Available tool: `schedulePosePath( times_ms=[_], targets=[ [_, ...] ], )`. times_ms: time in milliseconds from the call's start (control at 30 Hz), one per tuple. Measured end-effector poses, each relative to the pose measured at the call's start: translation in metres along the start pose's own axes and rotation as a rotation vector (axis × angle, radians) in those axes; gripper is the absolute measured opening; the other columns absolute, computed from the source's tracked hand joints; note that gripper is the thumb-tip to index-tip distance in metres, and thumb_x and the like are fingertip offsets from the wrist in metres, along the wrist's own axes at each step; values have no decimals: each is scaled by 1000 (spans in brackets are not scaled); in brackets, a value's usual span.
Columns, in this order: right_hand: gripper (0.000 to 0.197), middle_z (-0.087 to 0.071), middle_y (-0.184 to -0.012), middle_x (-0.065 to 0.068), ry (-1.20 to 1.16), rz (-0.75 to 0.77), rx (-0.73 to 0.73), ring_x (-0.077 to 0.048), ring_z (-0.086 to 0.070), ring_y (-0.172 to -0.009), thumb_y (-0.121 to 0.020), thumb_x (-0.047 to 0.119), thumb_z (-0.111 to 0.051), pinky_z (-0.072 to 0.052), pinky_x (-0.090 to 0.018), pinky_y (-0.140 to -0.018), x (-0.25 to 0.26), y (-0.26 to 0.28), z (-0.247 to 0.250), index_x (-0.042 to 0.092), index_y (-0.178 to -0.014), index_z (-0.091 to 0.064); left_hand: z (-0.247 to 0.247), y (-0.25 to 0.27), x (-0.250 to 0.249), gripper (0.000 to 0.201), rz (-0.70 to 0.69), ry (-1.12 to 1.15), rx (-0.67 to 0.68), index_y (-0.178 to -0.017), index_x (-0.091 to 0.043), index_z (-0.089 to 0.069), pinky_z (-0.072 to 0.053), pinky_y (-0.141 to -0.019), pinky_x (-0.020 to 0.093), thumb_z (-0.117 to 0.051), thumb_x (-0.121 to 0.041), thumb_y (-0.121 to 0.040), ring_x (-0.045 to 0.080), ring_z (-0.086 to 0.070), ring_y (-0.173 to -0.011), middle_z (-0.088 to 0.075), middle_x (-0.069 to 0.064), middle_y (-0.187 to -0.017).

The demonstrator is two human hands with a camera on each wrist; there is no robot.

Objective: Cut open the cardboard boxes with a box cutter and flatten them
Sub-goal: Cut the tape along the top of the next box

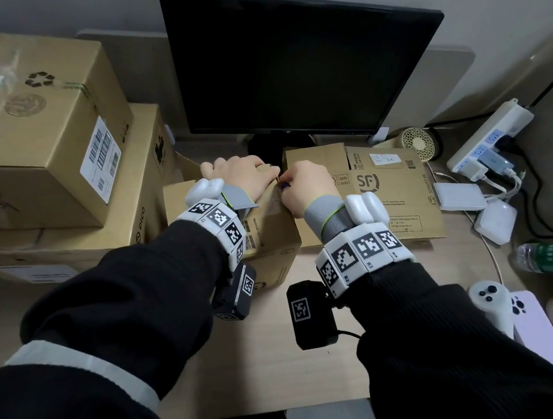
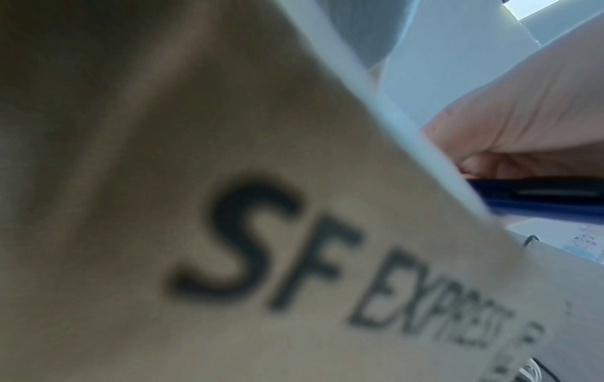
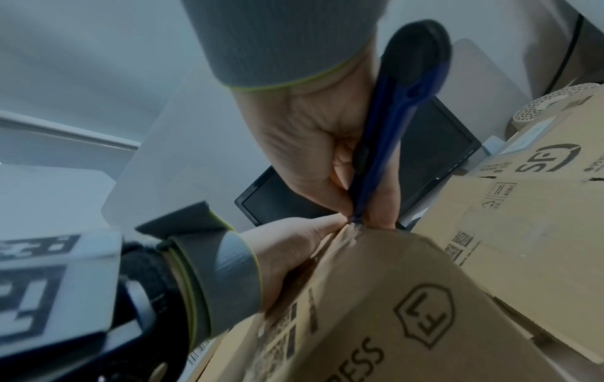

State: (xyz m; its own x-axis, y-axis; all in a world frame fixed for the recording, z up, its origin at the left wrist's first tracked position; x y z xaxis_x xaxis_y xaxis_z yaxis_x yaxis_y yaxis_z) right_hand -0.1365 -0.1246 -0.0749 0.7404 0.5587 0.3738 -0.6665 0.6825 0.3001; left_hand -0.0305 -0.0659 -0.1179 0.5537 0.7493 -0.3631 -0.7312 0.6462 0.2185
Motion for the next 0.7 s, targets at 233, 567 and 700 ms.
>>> schedulePosePath(
  times_ms=[233, 567, 700],
  targets=[
    [24, -41, -63, -2, 83, -23, 3, -15, -37, -53, -89, 4, -45, -35, -27, -63, 4, 1, 2, 9, -102, -65, 2, 5, -1, 44, 17, -6, 5, -109, -38, -63, -26, -91, 43, -34, -62, -88, 28, -45, -106, -64, 0, -110],
    [8, -53, -74, -7, 152, -16, 60, -24, -51, -63, -90, 5, -52, -43, -29, -64, 11, 3, 8, 9, -90, -59, 8, 15, -5, 43, 49, 16, 54, -112, -36, -62, -27, -93, 42, -36, -61, -89, 29, -41, -109, -59, 3, -115],
    [22, -55, -74, -7, 140, -15, 65, -26, -54, -68, -90, 3, -48, -45, -29, -63, 6, 5, 6, 7, -100, -67, 11, 18, -8, 42, 59, 6, 59, -115, -36, -61, -27, -96, 42, -37, -61, -90, 30, -40, -110, -57, 3, -118]
  ],
)
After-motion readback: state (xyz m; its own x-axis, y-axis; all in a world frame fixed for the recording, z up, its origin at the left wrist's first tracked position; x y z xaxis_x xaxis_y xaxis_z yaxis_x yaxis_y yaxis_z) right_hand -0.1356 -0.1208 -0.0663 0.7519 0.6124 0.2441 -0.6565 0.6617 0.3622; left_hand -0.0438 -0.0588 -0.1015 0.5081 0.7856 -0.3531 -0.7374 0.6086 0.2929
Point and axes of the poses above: each hand's wrist, its own y-axis away from the middle knuckle, its own z-axis out of the back of the hand, x = y × z, the point moved 6 cm from there along -y, towards the middle knuckle
